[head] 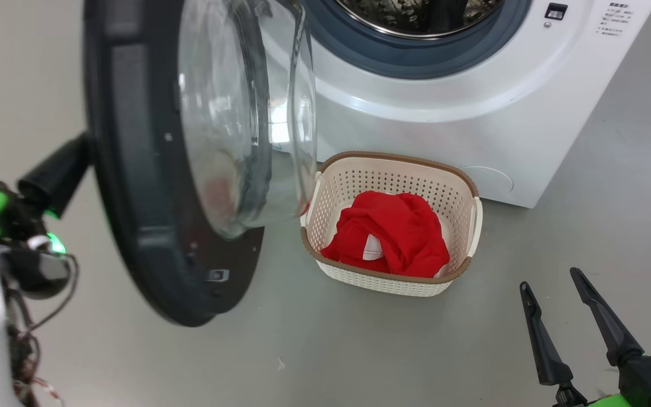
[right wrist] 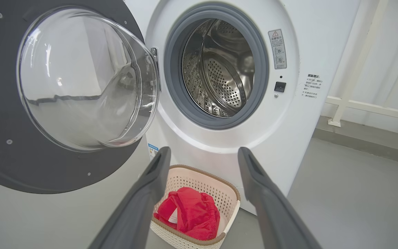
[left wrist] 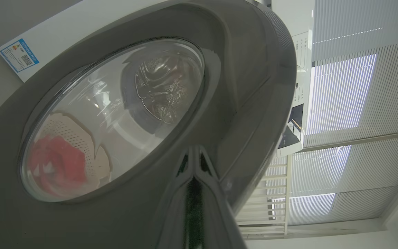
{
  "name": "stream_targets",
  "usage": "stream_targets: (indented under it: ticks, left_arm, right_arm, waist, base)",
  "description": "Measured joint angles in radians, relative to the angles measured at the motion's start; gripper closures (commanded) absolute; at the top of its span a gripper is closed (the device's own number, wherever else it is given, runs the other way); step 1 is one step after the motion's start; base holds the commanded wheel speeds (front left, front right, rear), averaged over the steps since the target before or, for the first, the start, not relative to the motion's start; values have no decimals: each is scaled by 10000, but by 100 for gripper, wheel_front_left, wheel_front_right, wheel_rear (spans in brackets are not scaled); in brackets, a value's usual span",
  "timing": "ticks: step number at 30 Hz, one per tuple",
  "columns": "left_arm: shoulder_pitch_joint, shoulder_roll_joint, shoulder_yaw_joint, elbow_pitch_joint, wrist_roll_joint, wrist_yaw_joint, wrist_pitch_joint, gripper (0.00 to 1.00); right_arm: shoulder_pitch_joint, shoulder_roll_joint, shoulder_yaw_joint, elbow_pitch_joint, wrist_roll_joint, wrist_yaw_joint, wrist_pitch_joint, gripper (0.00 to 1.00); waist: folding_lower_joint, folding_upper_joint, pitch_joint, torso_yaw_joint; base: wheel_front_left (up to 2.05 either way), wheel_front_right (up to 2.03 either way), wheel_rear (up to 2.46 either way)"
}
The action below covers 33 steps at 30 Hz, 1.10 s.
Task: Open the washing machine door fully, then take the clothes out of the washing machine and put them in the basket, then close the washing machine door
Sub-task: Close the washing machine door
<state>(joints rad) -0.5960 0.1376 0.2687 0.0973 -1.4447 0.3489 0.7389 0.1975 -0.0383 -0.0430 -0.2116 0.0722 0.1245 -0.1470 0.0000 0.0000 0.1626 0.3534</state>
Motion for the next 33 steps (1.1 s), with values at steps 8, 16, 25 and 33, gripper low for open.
stream_targets:
  ticks: [8,16,25,33]
  left_arm:
    - [395,-644,-639,-422,19,19,-192,100]
    - [589,-943,-995,-303,-90,-188,-740,100]
    - [642,-972,-1446,192,-506,-518,-1388,100]
    - [571,-984,-1937,650,-1001,-817,-1908,100]
  right_arm:
    - [0,4,19,96,178,0,-75,0]
    - [10,10,29,165,240,0,-130,0]
    - [21,15,48,173,251,0,-163,0]
    - [18,15,46,165,249,0,-161,0]
  waist:
    - [0,0,-144,-261]
    - [0,0,-324,-577]
    - [0,1,-379,-924]
    - [0,0,-209,-1317]
  base:
    - [0,0,0]
    - [0,0,0]
    - [0,0,0]
    - [0,0,0]
